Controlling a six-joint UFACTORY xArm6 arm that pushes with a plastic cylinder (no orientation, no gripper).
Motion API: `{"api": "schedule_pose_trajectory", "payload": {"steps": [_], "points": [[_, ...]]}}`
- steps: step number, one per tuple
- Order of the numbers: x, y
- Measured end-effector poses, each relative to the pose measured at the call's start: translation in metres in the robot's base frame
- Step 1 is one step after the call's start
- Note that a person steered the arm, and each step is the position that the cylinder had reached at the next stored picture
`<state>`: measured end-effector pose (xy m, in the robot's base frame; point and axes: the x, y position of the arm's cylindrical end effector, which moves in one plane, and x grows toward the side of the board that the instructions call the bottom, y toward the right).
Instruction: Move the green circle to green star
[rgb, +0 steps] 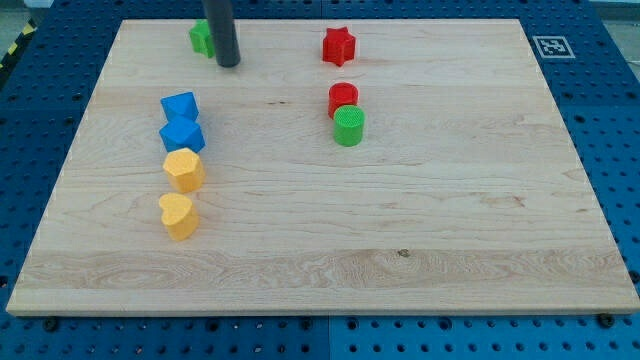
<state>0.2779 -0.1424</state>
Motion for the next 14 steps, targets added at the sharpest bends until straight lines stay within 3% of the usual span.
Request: {"api": "schedule_pose_trajectory", "payload": {"steps": [2, 3, 6, 7, 8, 9, 10, 12, 14], "points": [[-0.017, -0.036], [0.016, -0.012], [0.153, 0.133], [0.192, 0.213], [0.192, 0.251], [0.167, 0.250], [0.145, 0.227], [0.144, 0.173], [0.122, 0.165]]}}
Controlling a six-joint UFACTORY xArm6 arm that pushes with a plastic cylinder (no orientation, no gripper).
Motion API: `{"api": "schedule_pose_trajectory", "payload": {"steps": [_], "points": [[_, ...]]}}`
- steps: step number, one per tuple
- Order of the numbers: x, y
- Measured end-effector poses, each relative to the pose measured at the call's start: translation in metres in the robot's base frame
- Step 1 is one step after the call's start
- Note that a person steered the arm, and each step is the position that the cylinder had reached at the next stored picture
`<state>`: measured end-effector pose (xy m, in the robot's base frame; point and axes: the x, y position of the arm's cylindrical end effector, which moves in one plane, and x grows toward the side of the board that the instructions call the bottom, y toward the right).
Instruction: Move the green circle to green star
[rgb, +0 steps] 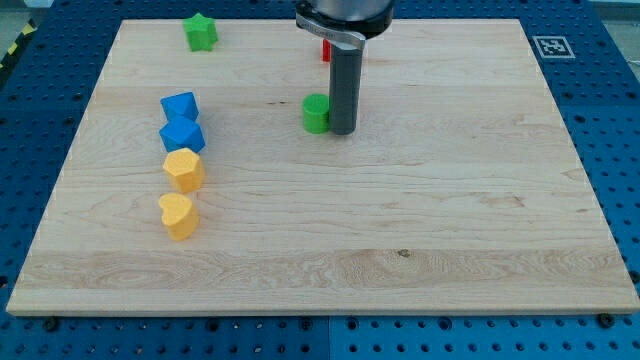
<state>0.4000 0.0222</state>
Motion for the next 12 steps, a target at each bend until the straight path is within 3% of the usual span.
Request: {"api": "schedule_pose_trajectory", "payload": {"steps": [5, 7, 10, 12], "points": [[-0.013, -0.088], [-0.048, -0.096], [-0.075, -0.174], [-0.114, -0.191]]}}
